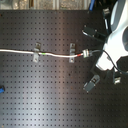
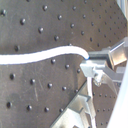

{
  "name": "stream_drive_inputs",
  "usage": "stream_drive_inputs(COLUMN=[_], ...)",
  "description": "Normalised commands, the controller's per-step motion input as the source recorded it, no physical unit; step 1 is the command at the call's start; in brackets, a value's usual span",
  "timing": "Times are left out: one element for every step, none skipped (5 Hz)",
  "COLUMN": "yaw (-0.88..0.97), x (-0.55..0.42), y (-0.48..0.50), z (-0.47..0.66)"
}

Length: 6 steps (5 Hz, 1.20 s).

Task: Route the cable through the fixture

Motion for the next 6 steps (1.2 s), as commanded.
stream_drive_inputs(yaw=[-0.03, 0.00, 0.00, 0.00, 0.20, -0.02], x=[0.339, 0.505, 0.387, -0.001, -0.536, 0.000], y=[0.247, 0.219, 0.182, -0.001, 0.438, 0.000], z=[-0.55, -0.55, -0.34, 0.05, 0.41, 0.00])
